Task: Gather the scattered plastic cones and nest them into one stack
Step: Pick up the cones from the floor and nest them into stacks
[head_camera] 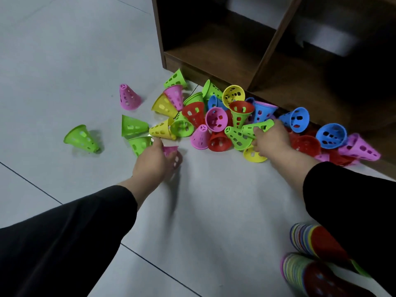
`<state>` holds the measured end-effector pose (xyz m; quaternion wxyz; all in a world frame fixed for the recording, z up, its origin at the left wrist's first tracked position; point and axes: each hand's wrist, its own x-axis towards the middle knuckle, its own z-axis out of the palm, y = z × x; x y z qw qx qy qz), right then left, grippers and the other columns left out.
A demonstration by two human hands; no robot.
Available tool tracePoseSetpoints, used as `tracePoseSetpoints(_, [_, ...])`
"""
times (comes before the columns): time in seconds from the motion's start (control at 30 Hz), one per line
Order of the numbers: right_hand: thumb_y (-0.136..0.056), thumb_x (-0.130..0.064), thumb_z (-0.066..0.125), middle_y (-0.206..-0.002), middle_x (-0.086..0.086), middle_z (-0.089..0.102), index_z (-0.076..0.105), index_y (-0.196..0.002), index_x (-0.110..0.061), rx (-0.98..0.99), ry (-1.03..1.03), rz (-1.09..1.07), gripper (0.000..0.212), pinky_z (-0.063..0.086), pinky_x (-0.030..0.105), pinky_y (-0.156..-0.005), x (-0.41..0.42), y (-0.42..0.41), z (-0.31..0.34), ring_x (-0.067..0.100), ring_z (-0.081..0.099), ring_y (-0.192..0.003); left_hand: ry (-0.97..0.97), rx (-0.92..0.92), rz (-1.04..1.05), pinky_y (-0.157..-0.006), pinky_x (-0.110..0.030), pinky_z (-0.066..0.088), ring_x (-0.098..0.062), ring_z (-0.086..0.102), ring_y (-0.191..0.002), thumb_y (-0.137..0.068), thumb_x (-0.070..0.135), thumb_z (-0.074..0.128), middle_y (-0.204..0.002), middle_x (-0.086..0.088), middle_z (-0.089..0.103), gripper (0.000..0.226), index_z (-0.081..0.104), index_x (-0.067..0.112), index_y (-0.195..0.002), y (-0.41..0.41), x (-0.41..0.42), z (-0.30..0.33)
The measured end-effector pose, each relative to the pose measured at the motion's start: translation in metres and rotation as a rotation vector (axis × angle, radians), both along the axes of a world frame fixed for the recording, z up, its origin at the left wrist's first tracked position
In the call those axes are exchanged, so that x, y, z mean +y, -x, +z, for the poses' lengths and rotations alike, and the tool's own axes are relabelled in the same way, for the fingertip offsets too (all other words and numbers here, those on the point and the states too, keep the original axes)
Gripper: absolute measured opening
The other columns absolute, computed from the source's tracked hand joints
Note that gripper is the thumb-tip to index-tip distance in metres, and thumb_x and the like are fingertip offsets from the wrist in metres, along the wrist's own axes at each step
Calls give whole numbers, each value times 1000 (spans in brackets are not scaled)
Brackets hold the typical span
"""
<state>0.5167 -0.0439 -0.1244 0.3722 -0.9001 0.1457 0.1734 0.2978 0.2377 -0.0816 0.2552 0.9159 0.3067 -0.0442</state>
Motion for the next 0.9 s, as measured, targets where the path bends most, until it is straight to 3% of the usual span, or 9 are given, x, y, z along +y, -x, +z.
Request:
tracePoseSetpoints(0.1, [-76, -48, 59, -109, 13, 71, 57, -111, -9, 27, -62, -11, 53, 62, 46, -71, 26, 41, 71, 29, 73, -81, -10, -99, -13, -64, -35, 36, -35, 59, -84, -93, 49, 56, -91, -9, 61, 37, 47, 14, -102, 7, -4, 3])
tracePoseSetpoints(0.17, [-95, -27, 53, -115, 6, 67, 50, -128, -7, 84, -130, -42, 39, 54, 28, -41, 34, 53, 90, 16, 68, -54, 4, -192, -11, -65, -34, 36, -29, 58, -83, -93, 54, 55, -93, -1, 61, 37, 49, 19, -104, 11, -9, 8])
tracePoseSetpoints(0.23, [-102, -18, 50, -106, 12, 69, 42, -141, -9, 80, -171, -83, 41, 45, 22, -33, 31, 57, 91, 14, 61, -45, 34, -259, 10, -65, -34, 37, -23, 58, -82, -91, 60, 53, -94, 4, 62, 37, 48, 24, -101, 15, -15, 15])
tracePoseSetpoints(0.37, [-101, -24, 55, -81, 6, 58, 53, -130, -17, 148, -364, -226, 30, 58, 41, -66, 27, 69, 116, 20, 56, -57, 132, -341, 71, -64, -38, 44, -21, 57, -76, -84, 64, 60, -83, 2, 62, 46, 50, 19, -89, 18, -29, 31])
tracePoseSetpoints(0.47, [-99, -33, 57, -98, 4, 57, 56, -125, -23, 266, -409, -248, 27, 60, 37, -60, 17, 77, 142, 18, 54, -72, 245, -388, 94, -62, -35, 41, -18, 51, -69, -80, 56, 72, -79, 0, 60, 48, 48, 15, -84, 16, -46, 46])
tracePoseSetpoints(0.57, [-99, -42, 54, -119, 8, 63, 54, -130, -26, 346, -466, -229, 35, 61, 48, -65, -4, 87, 165, 29, 67, -93, 372, -437, 100, -52, -22, 34, -14, 44, -62, -79, 47, 78, -74, 1, 54, 48, 43, 14, -82, 17, -69, 59])
tracePoseSetpoints(0.73, [-98, -39, 57, -105, 20, 71, 56, -113, -15, 207, -711, -281, 28, 60, 48, -62, -61, 118, 211, 34, 75, -81, 602, -481, 1, -58, -17, 49, -9, 60, -70, -84, 34, 77, -94, 10, 60, 47, 42, 26, -113, 25, -119, 86])
tracePoseSetpoints(0.83, [-95, -27, 62, -104, 20, 72, 64, -110, -10, 82, -780, -261, 22, 59, 54, -79, -101, 145, 233, 35, 73, -92, 677, -416, -142, -73, -35, 59, -15, 67, -86, -81, 41, 78, -105, 6, 63, 59, 39, 35, -125, 34, -148, 91])
tracePoseSetpoints(0.9, [-95, -29, 62, -85, 15, 68, 68, -100, -13, 27, -654, -130, 18, 58, 47, -77, -136, 167, 242, 29, 72, -79, 626, -320, -301, -87, -37, 55, -19, 63, -99, -80, 48, 77, -115, 4, 60, 68, 38, 39, -135, 42, -172, 96])
